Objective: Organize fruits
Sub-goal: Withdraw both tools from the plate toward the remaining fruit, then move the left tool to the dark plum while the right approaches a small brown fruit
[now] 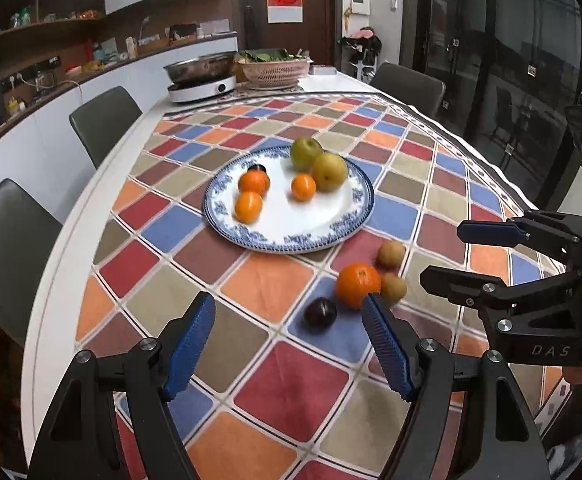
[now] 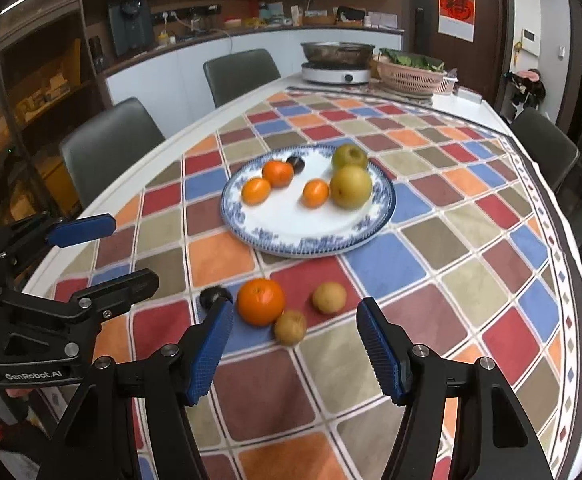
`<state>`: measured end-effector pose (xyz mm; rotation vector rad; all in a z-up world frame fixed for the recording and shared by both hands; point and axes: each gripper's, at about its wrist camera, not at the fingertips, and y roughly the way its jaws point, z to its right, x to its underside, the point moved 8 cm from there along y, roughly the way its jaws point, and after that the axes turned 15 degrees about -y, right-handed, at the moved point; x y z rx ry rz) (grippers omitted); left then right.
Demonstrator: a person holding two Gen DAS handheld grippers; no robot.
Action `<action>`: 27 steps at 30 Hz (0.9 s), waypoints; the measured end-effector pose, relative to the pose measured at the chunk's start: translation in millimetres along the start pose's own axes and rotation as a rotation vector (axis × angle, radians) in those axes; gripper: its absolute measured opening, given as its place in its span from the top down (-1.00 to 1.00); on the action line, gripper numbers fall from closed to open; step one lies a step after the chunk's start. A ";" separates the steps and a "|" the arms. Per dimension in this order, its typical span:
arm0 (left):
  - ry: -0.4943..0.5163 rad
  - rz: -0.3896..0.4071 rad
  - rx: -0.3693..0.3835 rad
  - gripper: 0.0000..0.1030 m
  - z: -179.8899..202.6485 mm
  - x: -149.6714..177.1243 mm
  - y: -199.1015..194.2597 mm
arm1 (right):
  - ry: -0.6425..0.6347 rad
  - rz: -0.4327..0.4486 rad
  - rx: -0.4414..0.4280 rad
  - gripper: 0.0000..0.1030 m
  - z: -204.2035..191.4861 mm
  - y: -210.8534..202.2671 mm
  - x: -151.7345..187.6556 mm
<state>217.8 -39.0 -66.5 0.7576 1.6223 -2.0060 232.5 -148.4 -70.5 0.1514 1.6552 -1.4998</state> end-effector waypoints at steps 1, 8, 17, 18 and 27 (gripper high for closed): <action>0.002 -0.004 0.001 -0.46 0.0 2.1 1.4 | -0.001 -0.008 -0.003 -0.26 -1.7 2.1 3.1; 0.024 -0.025 0.031 -0.46 3.8 13.2 14.2 | -0.009 -0.056 -0.020 -0.25 -9.9 14.9 22.3; 0.038 -0.084 0.063 -0.29 3.2 23.8 36.8 | -0.007 -0.096 -0.044 -0.12 -12.2 31.2 31.5; 0.037 -0.095 0.072 -0.27 3.6 24.4 39.9 | -0.012 -0.098 -0.048 -0.09 -13.3 33.1 31.4; 0.037 -0.140 0.100 -0.04 7.3 26.1 62.0 | -0.012 -0.116 -0.079 0.04 -11.4 50.1 28.9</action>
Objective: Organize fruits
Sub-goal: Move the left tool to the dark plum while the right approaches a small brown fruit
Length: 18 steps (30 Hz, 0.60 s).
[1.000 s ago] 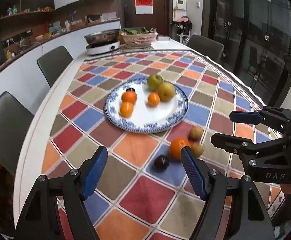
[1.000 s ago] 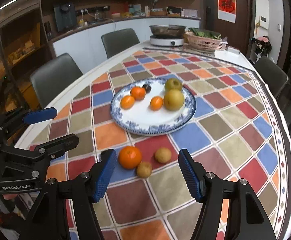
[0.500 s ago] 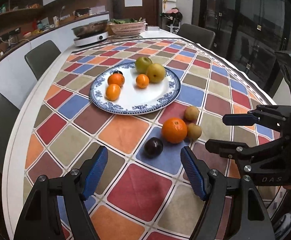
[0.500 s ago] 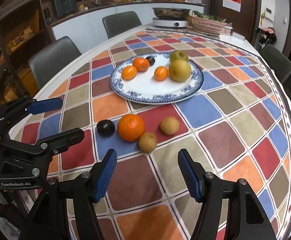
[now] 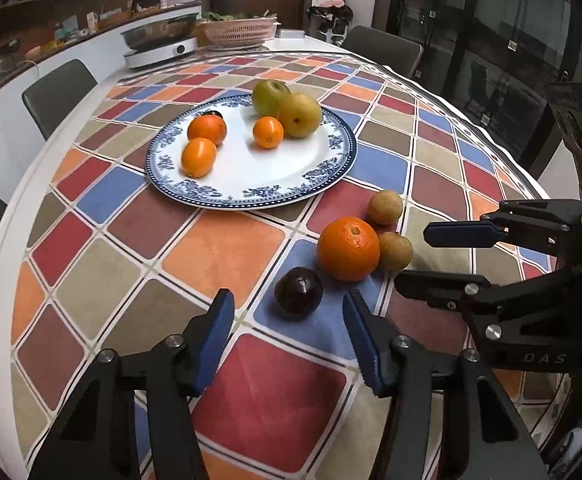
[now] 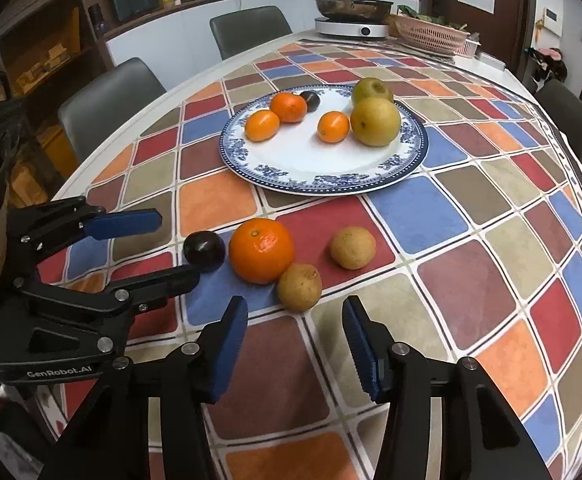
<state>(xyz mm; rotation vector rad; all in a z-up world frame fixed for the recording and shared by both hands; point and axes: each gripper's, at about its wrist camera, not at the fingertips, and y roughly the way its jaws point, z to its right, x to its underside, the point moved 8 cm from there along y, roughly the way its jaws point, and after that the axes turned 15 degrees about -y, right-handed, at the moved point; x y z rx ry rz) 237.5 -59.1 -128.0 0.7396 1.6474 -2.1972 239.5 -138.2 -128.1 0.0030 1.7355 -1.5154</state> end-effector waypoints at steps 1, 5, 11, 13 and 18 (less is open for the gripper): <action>0.002 -0.005 0.002 -0.02 0.6 0.2 2.1 | 0.001 -0.001 -0.001 0.10 0.9 1.5 -0.8; -0.001 -0.019 0.006 0.03 0.7 0.9 8.9 | -0.002 -0.009 0.000 0.13 3.6 6.6 -3.1; -0.009 -0.028 0.012 0.08 0.9 2.1 12.7 | -0.012 -0.010 -0.011 0.23 2.5 10.9 -4.9; -0.010 -0.035 0.013 0.10 1.1 2.5 14.1 | -0.021 -0.010 -0.008 0.23 1.9 11.9 -5.7; -0.012 -0.042 0.018 0.19 2.5 3.5 16.6 | -0.033 -0.011 -0.001 0.30 2.6 13.9 -6.0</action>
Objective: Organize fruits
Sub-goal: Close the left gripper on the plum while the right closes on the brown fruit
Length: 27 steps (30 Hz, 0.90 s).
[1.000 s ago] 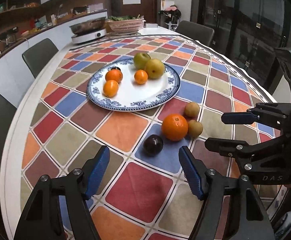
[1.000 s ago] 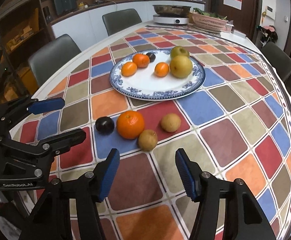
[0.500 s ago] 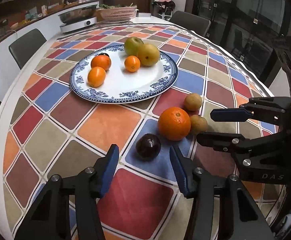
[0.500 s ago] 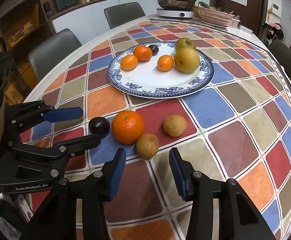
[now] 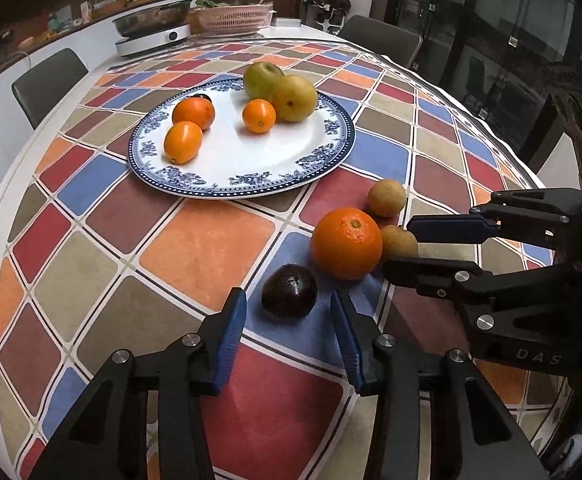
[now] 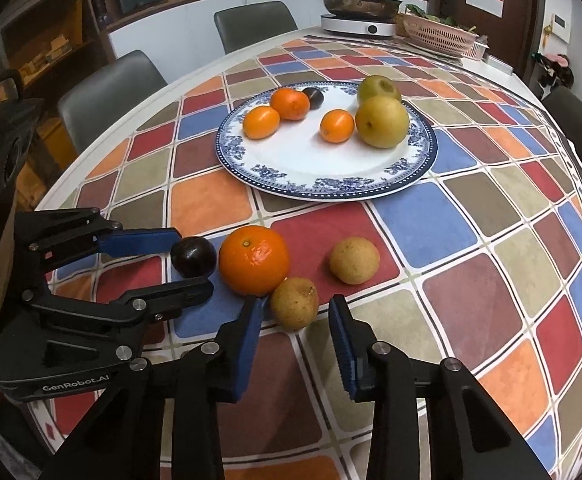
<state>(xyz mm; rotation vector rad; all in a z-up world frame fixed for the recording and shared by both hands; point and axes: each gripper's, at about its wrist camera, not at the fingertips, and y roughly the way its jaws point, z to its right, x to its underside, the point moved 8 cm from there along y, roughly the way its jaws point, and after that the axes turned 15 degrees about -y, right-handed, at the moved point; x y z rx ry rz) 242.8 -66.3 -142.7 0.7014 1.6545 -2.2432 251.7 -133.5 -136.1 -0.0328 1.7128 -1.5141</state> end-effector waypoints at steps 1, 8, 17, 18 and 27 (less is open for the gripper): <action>0.000 -0.001 0.001 0.26 0.5 0.2 0.7 | -0.002 0.001 0.001 0.30 0.2 0.0 -0.1; -0.002 0.002 0.003 0.43 1.2 -3.6 3.6 | -0.010 0.001 -0.005 0.47 0.2 2.8 0.1; -0.018 0.047 -0.007 0.44 2.0 -7.5 -14.7 | 0.042 0.022 -0.007 0.47 3.5 -6.4 4.0; -0.018 0.059 -0.009 0.44 2.8 -8.3 -19.2 | 0.043 0.027 -0.004 0.47 3.4 -8.7 4.0; -0.021 0.133 0.000 0.44 15.8 -17.3 -57.4 | 0.039 0.119 0.003 0.47 -2.9 -48.6 -7.3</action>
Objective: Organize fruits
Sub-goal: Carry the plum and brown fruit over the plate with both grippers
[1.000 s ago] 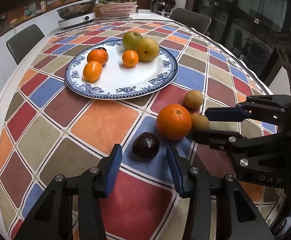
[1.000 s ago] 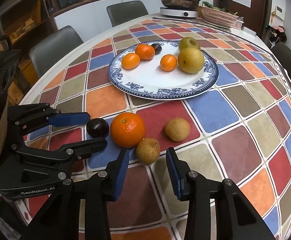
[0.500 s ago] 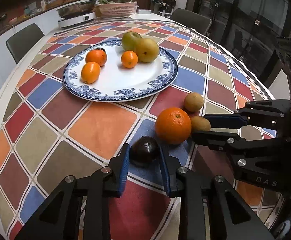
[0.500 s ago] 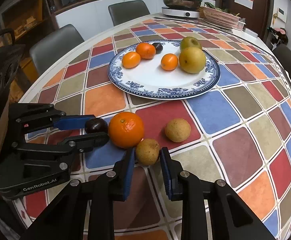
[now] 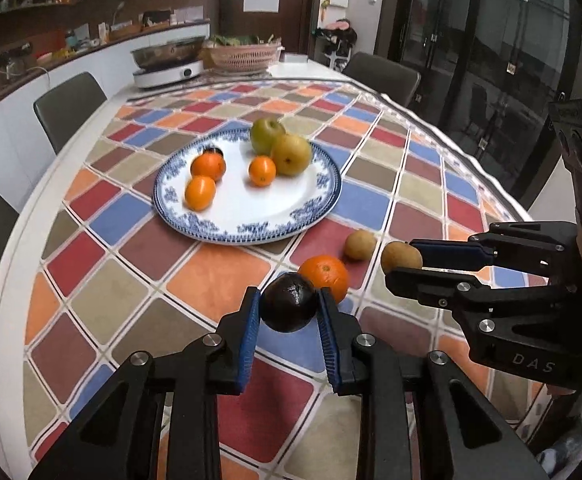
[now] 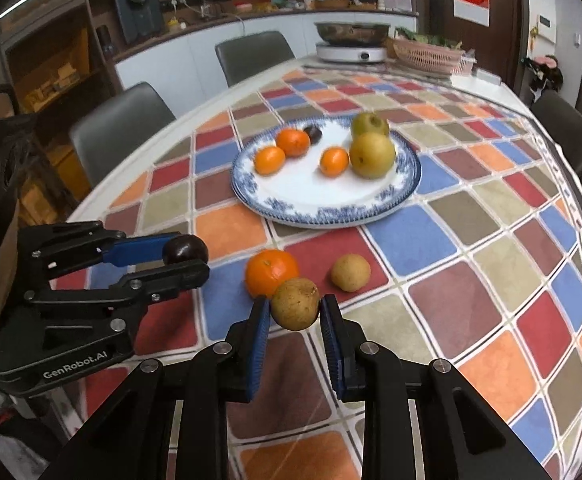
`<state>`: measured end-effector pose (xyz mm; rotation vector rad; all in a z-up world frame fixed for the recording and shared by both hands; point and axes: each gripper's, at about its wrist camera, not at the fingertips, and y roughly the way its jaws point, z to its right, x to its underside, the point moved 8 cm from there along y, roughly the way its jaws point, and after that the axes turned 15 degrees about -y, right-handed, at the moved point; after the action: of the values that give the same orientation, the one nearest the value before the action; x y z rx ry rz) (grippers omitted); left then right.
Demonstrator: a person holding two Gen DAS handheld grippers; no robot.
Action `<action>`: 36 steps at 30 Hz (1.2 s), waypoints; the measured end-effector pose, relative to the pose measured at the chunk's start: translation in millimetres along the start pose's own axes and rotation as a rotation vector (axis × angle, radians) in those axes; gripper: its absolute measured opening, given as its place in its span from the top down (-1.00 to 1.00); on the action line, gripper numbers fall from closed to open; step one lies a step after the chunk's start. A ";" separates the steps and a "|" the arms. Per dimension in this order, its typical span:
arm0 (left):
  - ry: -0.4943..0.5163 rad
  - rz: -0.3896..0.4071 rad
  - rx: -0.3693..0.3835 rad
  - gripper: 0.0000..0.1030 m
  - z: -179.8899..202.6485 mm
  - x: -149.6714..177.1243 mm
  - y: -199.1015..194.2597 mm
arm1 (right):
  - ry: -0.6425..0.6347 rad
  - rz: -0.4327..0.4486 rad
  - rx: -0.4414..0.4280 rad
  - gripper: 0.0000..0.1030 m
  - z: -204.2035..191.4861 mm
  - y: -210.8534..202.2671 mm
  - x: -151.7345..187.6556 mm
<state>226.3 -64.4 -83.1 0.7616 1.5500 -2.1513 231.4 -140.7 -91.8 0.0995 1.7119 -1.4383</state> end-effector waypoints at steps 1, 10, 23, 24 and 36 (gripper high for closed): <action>0.001 0.009 -0.001 0.44 1.7 -2.9 -3.7 | -0.001 0.011 0.000 0.47 -0.5 -4.1 -2.6; 0.027 0.087 -0.024 0.44 8.8 -38.4 -18.2 | -0.015 0.085 0.007 0.47 10.8 -23.3 -33.8; 0.005 0.104 -0.004 0.44 3.9 -86.9 -1.9 | -0.050 0.125 0.016 0.47 40.1 -16.9 -84.4; -0.002 0.098 -0.003 0.44 1.7 -89.9 2.5 | -0.047 0.119 0.012 0.47 42.2 -13.2 -86.3; -0.047 0.002 -0.013 0.44 -26.7 -102.3 60.1 | -0.020 0.016 -0.036 0.47 61.9 51.1 -95.2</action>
<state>347.1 -59.1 -70.2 0.7035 1.5376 -2.1402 353.0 -132.6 -66.1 0.0788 1.7165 -1.3922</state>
